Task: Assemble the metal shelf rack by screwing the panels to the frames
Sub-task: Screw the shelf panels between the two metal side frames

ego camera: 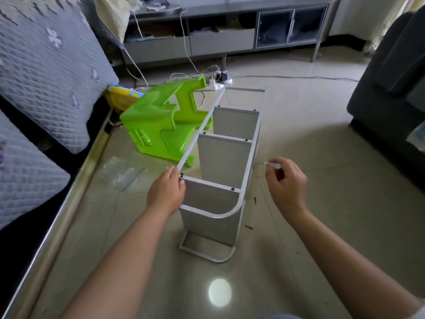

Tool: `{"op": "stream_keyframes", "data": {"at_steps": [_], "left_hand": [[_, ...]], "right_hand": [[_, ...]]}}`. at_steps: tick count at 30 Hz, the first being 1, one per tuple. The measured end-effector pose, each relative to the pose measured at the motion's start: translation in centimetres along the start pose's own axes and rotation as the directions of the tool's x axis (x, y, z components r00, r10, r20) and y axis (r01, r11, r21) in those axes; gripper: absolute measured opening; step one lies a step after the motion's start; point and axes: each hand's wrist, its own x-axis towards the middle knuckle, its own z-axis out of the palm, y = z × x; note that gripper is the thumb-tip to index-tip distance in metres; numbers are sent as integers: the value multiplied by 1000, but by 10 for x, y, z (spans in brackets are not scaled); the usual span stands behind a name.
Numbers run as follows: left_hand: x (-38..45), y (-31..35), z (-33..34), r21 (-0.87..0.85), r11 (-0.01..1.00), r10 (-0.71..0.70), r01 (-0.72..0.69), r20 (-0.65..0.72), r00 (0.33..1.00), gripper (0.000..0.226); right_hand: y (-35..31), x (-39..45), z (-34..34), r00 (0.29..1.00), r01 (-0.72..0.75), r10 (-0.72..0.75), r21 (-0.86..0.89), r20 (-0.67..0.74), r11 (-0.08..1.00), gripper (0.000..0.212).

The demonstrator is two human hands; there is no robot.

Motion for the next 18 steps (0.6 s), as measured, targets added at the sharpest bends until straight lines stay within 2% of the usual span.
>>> {"op": "stream_keyframes", "data": {"at_steps": [2,5,7,9,12,14,18], "left_hand": [[-2,-2,1,-87,995,-43,42,-1,999,39],[-7,-7,4,-155,986,-61,57,-26,998,41],[-8,-9,7,-180,982,-70,64,-25,997,44],[-7,-10,8,-201,978,-66,61,-18,998,46],[-7,-10,9,-217,975,-67,56,-45,997,48],[-7,-10,11,-216,975,-73,56,-68,995,48],[-5,-13,14,-221,973,-78,60,-77,994,48]], "right_hand": [[-33,13,10,980,198,-197,48,-17,979,10],[-66,20,35,894,366,-385,120,232,923,33],[-79,19,51,813,416,-437,142,385,898,45],[-86,20,65,746,455,-462,140,480,879,54],[-90,27,81,666,496,-502,175,551,851,50],[-92,30,87,660,506,-515,183,547,843,47],[-91,32,86,700,487,-477,134,531,863,46]]}}
